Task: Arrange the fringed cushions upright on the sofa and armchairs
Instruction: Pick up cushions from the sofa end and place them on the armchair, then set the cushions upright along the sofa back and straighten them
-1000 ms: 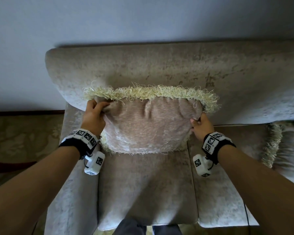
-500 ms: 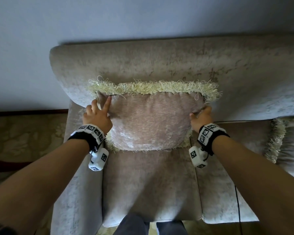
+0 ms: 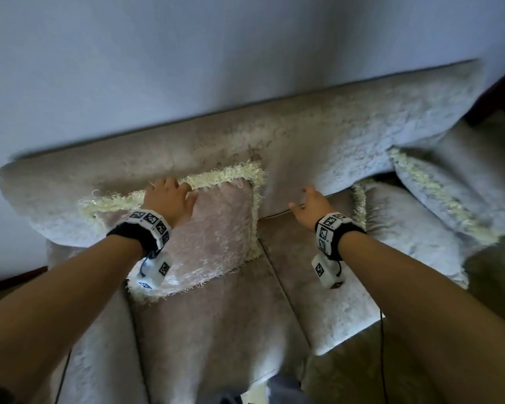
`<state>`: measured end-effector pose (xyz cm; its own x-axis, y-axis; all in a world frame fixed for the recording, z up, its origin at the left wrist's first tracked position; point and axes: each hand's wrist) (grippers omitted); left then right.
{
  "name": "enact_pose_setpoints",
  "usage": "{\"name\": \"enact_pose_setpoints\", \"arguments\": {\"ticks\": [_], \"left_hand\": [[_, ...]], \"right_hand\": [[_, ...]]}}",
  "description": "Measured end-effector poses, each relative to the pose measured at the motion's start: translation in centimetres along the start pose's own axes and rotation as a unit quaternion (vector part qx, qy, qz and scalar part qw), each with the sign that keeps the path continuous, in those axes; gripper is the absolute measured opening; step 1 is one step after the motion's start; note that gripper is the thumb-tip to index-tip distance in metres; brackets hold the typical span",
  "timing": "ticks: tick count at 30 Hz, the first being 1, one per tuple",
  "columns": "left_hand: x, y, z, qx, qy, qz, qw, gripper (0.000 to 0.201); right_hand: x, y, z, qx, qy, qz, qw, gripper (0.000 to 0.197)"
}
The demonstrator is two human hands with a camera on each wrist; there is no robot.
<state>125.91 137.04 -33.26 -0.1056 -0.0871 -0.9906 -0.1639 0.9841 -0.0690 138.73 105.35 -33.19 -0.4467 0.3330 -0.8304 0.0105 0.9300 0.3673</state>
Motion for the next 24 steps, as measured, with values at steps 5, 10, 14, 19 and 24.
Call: {"name": "enact_pose_setpoints", "arguments": {"ticks": [5,10,14,19,24], "left_hand": [[-2.9,-9.8,1.5,0.092,0.04,0.003,0.995,0.051],[-5.0,-20.4,3.8,0.15,0.082,0.001,0.985,0.045],[-5.4,-30.4,5.3,0.161,0.09,-0.024,0.983,0.046],[-4.5,-42.8,7.3,0.169,0.088,-0.072,0.979,0.046],[-2.2,-52.0,8.5,0.182,0.115,-0.096,0.972,0.05]], "right_hand": [[-6.2,-6.9,-3.2,-0.022,-0.034,-0.022,0.999,0.046],[-13.0,-15.8,-5.1,-0.008,-0.086,-0.017,0.996,0.044],[-18.4,-24.4,-5.8,0.015,-0.094,-0.008,0.995,0.049],[-23.3,-35.7,-6.1,0.028,-0.104,-0.014,0.994,0.041],[-26.2,-43.8,-5.2,0.049,-0.085,-0.002,0.995,0.038]]}}
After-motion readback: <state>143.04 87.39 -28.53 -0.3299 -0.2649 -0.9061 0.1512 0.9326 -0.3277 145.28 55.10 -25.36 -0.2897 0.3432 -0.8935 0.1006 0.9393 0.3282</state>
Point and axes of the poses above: each hand's wrist, its own z-axis towards the middle knuckle, its own x-axis out of the palm, y = z × x, and after that the axes turned 7 degrees about x, right-handed
